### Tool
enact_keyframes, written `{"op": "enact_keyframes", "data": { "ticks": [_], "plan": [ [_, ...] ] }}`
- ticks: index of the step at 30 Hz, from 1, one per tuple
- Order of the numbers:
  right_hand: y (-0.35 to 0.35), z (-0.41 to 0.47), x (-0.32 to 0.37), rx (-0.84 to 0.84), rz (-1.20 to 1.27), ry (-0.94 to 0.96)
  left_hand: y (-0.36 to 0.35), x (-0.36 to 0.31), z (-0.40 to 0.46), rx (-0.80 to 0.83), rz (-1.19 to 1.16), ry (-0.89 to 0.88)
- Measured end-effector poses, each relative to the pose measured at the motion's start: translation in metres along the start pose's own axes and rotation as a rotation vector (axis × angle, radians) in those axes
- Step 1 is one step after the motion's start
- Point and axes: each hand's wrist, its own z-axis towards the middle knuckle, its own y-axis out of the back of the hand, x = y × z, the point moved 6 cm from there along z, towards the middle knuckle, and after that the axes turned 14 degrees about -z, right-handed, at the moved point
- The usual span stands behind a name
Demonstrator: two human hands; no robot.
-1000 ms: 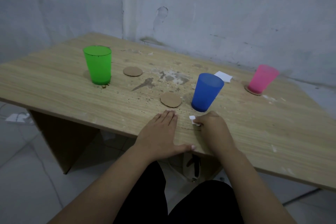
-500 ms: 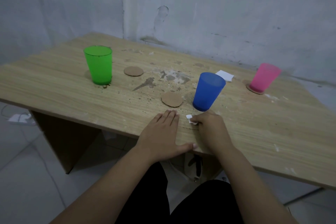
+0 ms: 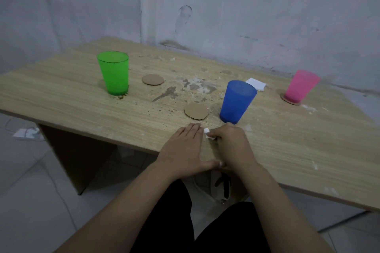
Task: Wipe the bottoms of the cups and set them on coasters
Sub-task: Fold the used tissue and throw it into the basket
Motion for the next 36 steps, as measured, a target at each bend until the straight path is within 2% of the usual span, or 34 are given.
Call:
{"op": "enact_keyframes", "data": {
  "ticks": [3, 5, 7, 10, 11, 13, 16, 19, 28, 33, 36],
  "plan": [
    [0.008, -0.012, 0.001, 0.022, 0.088, 0.097, 0.006, 0.000, 0.002, -0.001, -0.140, 0.024],
    [0.014, -0.019, -0.012, 0.092, 0.240, 0.044, 0.013, 0.001, 0.003, -0.013, -0.255, 0.046],
    [0.019, -0.024, -0.028, 0.121, 0.582, -0.115, 0.018, 0.002, 0.005, -0.028, -0.463, 0.056],
    [0.020, -0.029, -0.040, 0.103, 1.269, -0.329, 0.020, -0.002, 0.011, -0.062, -0.825, 0.031],
    [0.021, -0.030, -0.039, 0.095, 1.423, -0.373, 0.019, -0.005, 0.013, -0.076, -0.926, 0.030],
    [0.023, -0.031, -0.037, 0.077, 1.577, -0.430, 0.020, -0.012, 0.016, -0.108, -1.110, 0.046],
    [0.023, -0.032, -0.035, 0.051, 1.671, -0.456, 0.020, -0.020, 0.018, -0.148, -1.353, 0.090],
    [0.023, -0.032, -0.037, 0.015, 1.693, -0.467, 0.022, -0.024, 0.021, -0.151, -1.446, 0.129],
    [0.032, -0.035, -0.040, 0.060, 1.580, -0.414, 0.024, -0.028, 0.025, -0.087, -1.314, 0.064],
    [0.030, -0.034, -0.038, 0.059, 1.605, -0.394, 0.025, -0.027, 0.026, -0.172, -1.212, 0.050],
    [0.017, -0.035, -0.045, 0.012, 1.635, -0.481, 0.024, -0.027, 0.026, -0.227, -1.161, 0.020]
  ]
}}
